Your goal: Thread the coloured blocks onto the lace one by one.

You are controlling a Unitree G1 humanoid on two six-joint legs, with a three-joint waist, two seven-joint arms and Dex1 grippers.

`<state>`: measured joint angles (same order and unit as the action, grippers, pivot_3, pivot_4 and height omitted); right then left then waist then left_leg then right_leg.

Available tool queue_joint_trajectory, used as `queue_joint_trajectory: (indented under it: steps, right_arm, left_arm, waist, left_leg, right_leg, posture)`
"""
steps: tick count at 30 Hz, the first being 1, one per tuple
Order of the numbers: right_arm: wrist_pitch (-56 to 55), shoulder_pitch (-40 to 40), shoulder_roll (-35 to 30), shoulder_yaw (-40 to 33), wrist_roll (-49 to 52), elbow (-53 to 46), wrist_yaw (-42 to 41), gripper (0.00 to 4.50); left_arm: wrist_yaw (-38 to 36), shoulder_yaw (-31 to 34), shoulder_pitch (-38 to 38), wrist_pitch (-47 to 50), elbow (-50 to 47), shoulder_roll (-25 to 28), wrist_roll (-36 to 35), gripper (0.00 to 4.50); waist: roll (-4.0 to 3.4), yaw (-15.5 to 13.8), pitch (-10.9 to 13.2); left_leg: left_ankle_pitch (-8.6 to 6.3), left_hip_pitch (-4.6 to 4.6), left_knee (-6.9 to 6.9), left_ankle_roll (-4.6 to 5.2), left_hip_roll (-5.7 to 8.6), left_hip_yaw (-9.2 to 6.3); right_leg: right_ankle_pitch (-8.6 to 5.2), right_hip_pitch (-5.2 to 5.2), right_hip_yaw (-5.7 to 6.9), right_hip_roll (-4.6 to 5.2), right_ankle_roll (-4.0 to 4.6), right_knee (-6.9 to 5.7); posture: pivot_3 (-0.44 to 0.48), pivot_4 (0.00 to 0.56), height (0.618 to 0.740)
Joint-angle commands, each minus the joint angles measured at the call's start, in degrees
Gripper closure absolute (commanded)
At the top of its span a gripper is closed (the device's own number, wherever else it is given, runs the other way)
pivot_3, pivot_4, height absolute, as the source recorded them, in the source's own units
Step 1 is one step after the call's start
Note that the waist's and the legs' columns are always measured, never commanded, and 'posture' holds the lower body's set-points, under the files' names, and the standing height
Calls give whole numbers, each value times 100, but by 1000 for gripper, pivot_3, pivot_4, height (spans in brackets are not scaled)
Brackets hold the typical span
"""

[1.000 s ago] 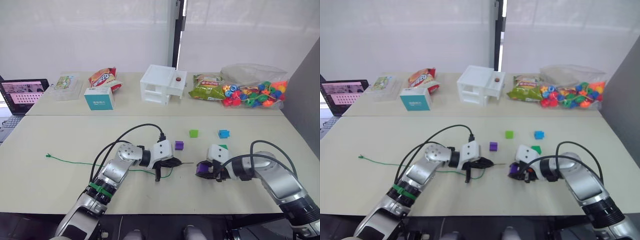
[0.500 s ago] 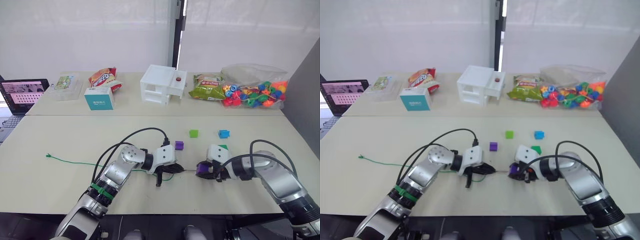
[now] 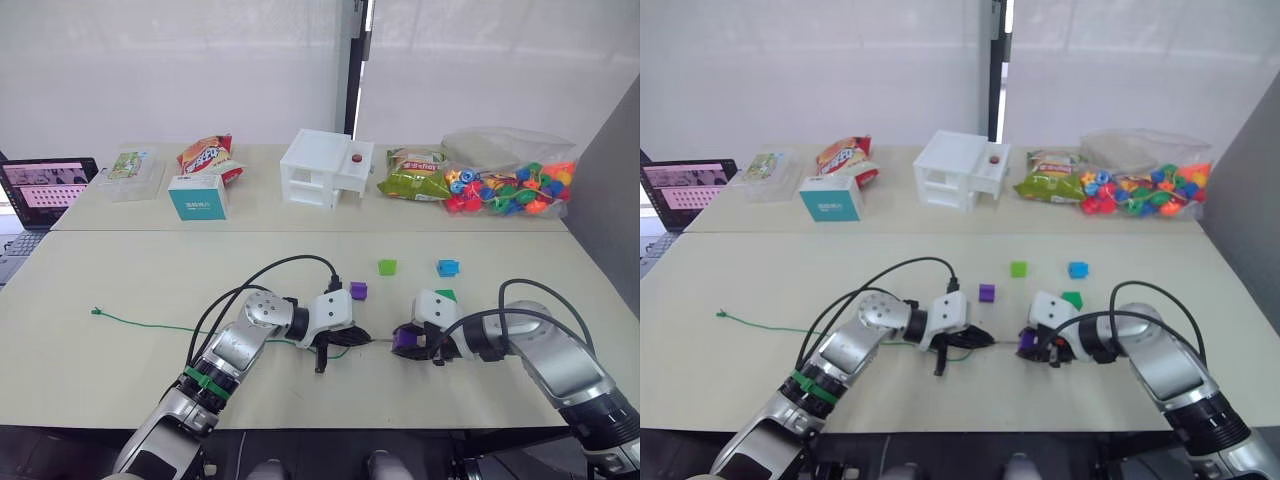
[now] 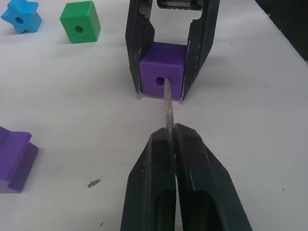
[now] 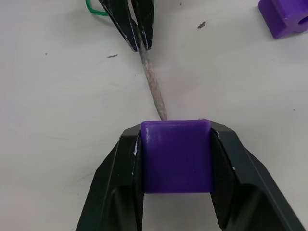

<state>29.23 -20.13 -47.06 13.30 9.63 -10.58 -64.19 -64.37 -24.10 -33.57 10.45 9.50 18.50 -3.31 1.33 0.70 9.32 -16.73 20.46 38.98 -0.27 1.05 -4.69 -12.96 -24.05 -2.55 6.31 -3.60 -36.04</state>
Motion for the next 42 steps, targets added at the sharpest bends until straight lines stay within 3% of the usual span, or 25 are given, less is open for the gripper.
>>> queue_joint_trajectory:
  steps: [1,24,32,33,40,42]
  right_arm:
    - [16,17,-68,61,-5,-185,-85,3309]
    - [104,49,-37,115,38,-417,-145,3309]
    - [142,70,28,199,43,-492,-138,3309]
    - [137,64,35,205,39,-480,-140,3309]
    - [31,-17,85,270,-4,-315,-184,3309]
    - [-2,-35,97,285,-17,-271,-193,3309]
  left_arm:
    - [14,-48,-92,-136,-72,-38,54,4500]
    - [223,-287,-434,-514,577,-733,372,4500]
    - [230,-210,-292,-218,384,-823,215,4500]
    - [236,-193,-275,-169,352,-821,194,3850]
    - [48,-74,-154,-10,-41,-383,165,1617]
    - [65,-52,-136,-26,-119,-240,209,1585]
  waist:
    - [0,0,0]
    - [0,-4,0]
    - [0,0,0]
    - [0,2,0]
    - [0,32,0]
    - [0,35,0]
  left_leg:
    - [0,0,0,0,0,0]
    - [0,4,1,0,1,0]
    - [0,4,0,0,0,0]
    - [0,4,0,0,0,0]
    - [0,1,-2,0,0,-2]
    - [0,-2,-4,0,-1,-3]
  right_leg:
    - [0,0,0,0,0,0]
    - [0,-1,0,0,0,3]
    - [0,-3,1,0,0,1]
    - [0,-3,0,0,0,1]
    - [0,-3,1,-2,0,-1]
    - [0,-4,1,-2,0,-3]
  posture:
    - [0,150,740]
    - [0,150,740]
    - [0,150,740]
    - [0,150,740]
    - [0,150,740]
    - [0,150,740]
